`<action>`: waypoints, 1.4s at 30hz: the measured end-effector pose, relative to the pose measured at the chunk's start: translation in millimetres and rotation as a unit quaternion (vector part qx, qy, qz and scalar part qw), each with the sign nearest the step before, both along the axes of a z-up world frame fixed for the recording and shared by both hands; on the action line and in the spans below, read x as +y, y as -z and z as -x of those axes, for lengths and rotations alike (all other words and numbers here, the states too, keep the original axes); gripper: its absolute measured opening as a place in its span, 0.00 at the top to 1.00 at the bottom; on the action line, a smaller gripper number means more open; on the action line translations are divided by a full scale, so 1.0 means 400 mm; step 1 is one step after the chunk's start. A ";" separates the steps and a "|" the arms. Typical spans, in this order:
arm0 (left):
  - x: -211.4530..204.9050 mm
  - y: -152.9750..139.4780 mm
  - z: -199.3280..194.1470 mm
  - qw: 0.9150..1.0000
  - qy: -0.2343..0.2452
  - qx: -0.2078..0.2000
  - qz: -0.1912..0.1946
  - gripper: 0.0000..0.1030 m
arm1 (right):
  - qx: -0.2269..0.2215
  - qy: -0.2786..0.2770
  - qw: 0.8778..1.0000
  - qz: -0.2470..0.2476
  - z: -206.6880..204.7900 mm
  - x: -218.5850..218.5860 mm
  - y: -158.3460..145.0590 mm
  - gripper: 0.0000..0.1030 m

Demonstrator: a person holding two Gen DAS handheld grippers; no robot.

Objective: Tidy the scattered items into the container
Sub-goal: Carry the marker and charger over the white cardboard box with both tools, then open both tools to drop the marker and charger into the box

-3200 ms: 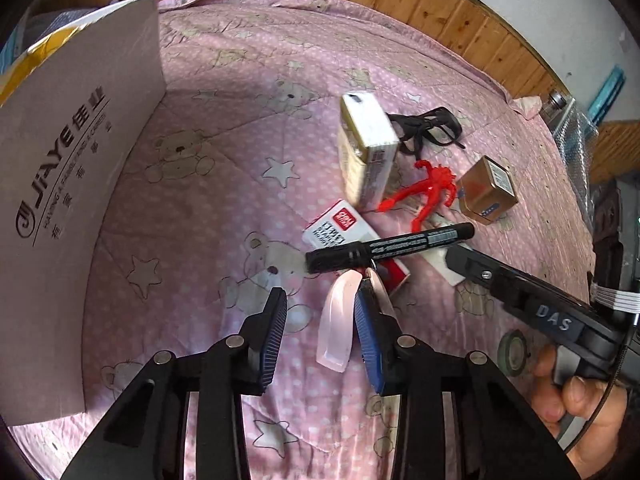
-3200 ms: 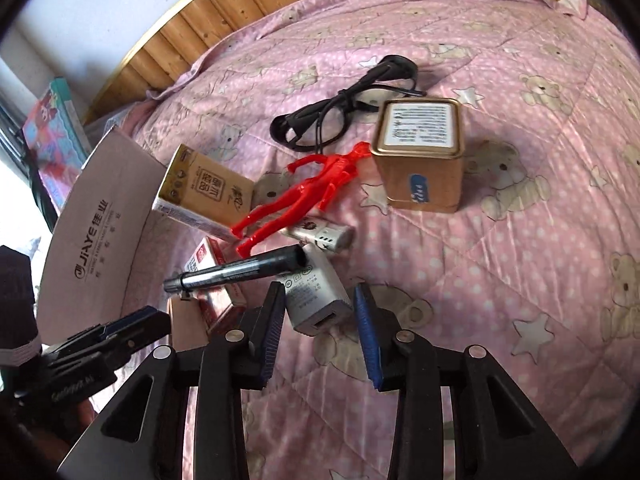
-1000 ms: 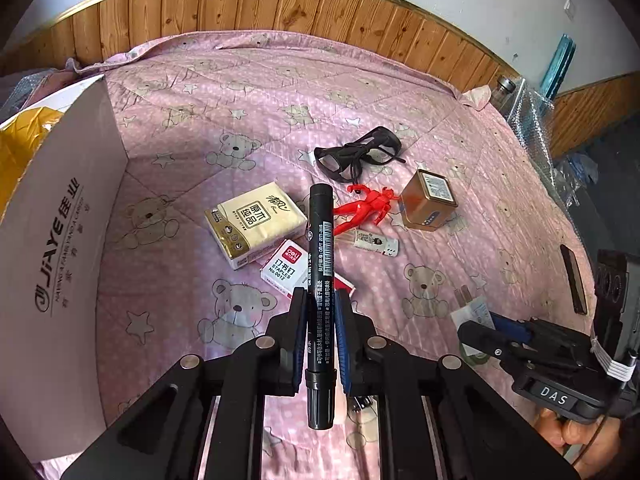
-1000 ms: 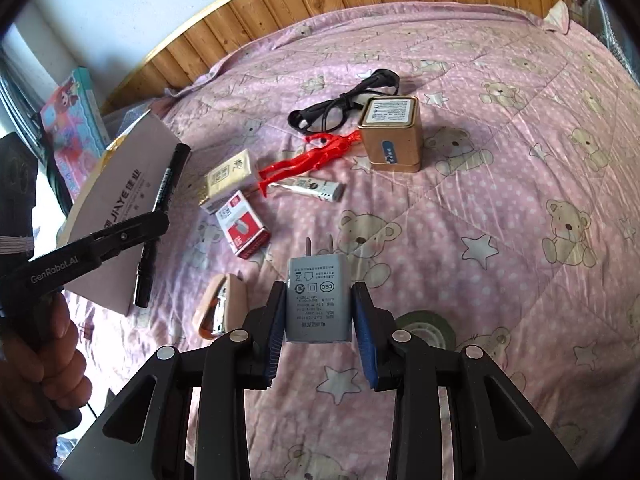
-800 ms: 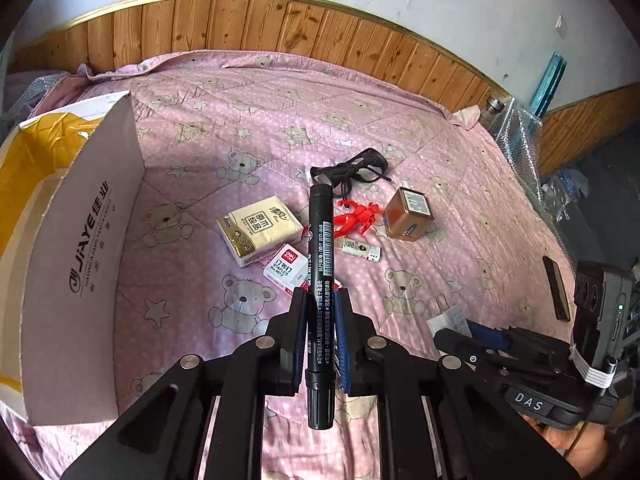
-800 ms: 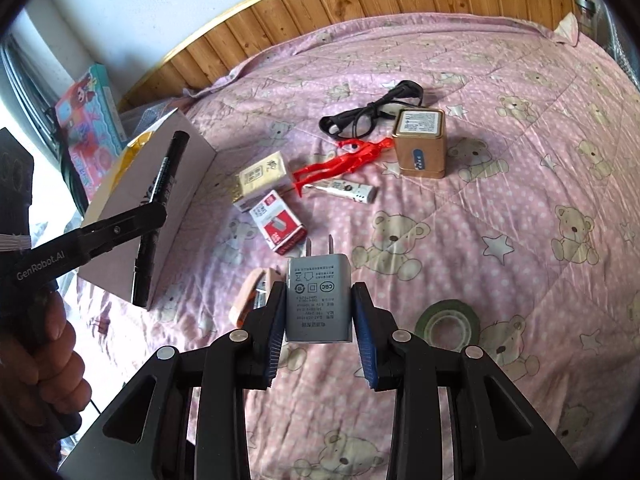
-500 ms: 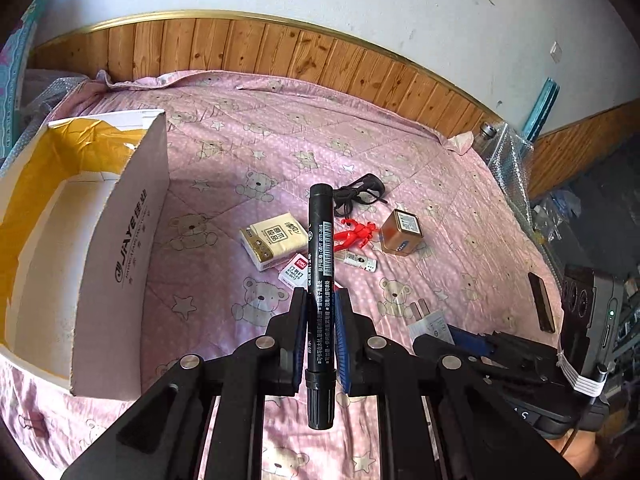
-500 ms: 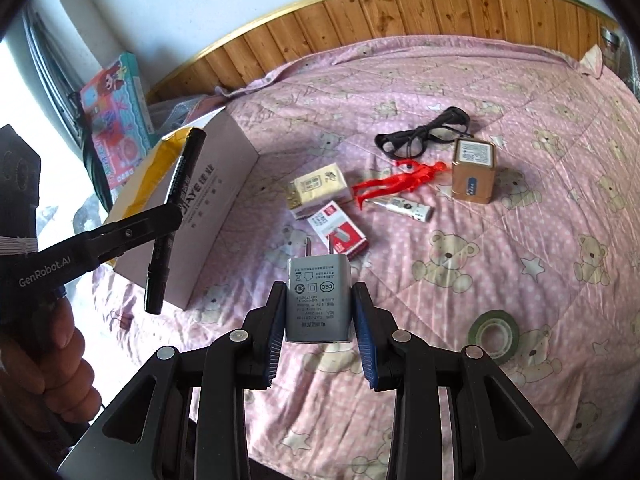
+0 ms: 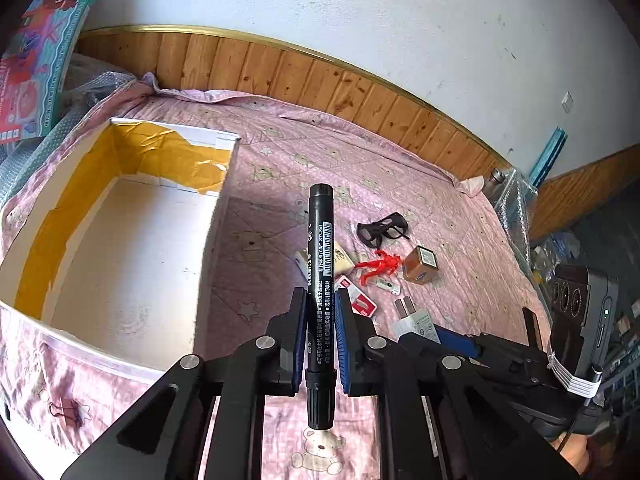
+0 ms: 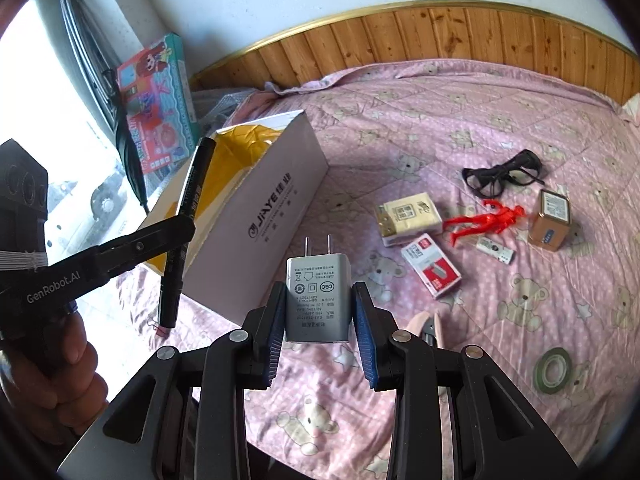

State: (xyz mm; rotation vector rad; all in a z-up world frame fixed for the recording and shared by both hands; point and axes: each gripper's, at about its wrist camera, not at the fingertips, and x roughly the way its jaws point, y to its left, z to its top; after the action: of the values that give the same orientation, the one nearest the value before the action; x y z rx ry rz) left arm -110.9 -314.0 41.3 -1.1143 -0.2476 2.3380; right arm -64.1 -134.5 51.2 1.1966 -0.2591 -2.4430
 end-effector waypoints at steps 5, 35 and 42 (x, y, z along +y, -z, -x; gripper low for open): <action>-0.083 -0.001 0.024 1.000 -0.031 -0.004 -0.005 0.87 | 0.011 -0.028 1.000 -0.001 0.026 -0.091 -0.036 0.67; -0.358 0.087 0.237 0.986 -0.136 -0.048 0.088 0.86 | 0.005 -0.131 0.988 -0.076 0.232 -0.491 -0.015 0.67; -0.350 0.098 0.282 0.985 -0.121 -0.052 0.108 0.86 | 0.000 -0.121 0.988 -0.092 0.293 -0.495 0.008 0.67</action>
State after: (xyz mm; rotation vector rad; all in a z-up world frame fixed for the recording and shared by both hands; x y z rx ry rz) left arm -223.8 -453.9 1.9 -1.3803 -0.1793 2.5713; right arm -181.2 -332.6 47.9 1.2239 0.1101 -2.2910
